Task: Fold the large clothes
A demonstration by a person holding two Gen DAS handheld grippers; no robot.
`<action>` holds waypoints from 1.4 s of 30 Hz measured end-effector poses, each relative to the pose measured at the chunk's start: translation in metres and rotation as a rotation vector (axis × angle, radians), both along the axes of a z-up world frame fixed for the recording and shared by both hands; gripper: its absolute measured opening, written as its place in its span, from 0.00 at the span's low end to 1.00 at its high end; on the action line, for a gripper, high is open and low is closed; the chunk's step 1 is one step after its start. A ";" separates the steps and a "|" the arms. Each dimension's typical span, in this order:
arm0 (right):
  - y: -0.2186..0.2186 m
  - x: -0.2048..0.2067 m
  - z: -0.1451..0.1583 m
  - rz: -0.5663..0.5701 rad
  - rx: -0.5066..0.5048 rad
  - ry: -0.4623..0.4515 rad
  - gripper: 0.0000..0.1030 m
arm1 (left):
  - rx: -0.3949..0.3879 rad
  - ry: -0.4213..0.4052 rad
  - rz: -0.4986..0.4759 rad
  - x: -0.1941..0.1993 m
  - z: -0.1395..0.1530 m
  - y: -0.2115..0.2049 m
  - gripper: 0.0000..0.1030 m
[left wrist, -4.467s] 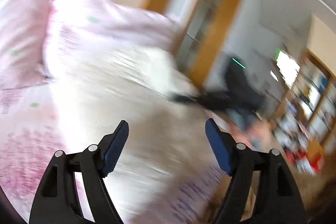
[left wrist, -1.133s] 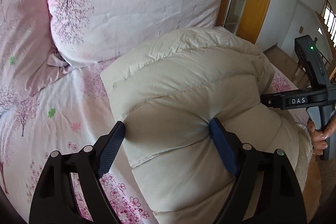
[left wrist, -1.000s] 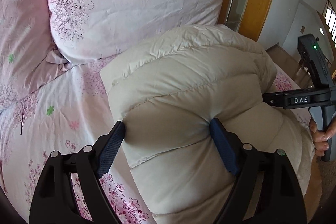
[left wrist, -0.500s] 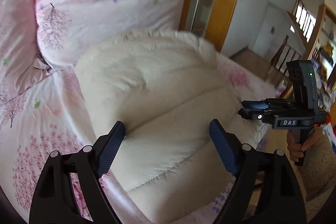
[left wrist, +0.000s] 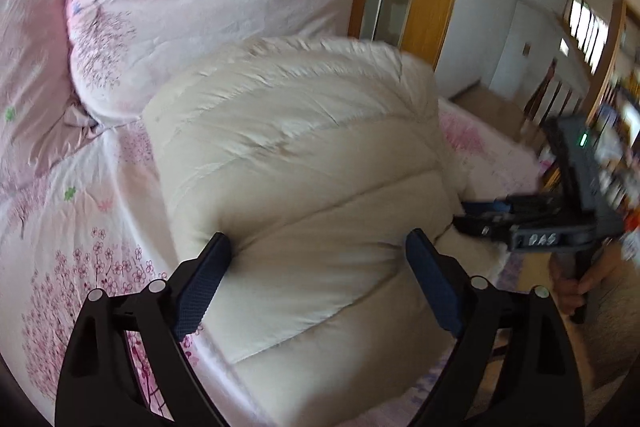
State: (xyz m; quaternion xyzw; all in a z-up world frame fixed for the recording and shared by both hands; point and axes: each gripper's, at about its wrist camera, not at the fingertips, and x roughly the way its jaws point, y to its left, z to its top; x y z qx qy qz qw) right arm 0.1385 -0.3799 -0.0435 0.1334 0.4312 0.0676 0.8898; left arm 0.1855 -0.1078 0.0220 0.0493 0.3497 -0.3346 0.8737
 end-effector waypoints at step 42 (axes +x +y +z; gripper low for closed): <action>-0.042 0.113 -0.016 0.150 0.557 0.256 0.98 | -0.417 0.587 0.030 0.114 -0.054 0.038 0.99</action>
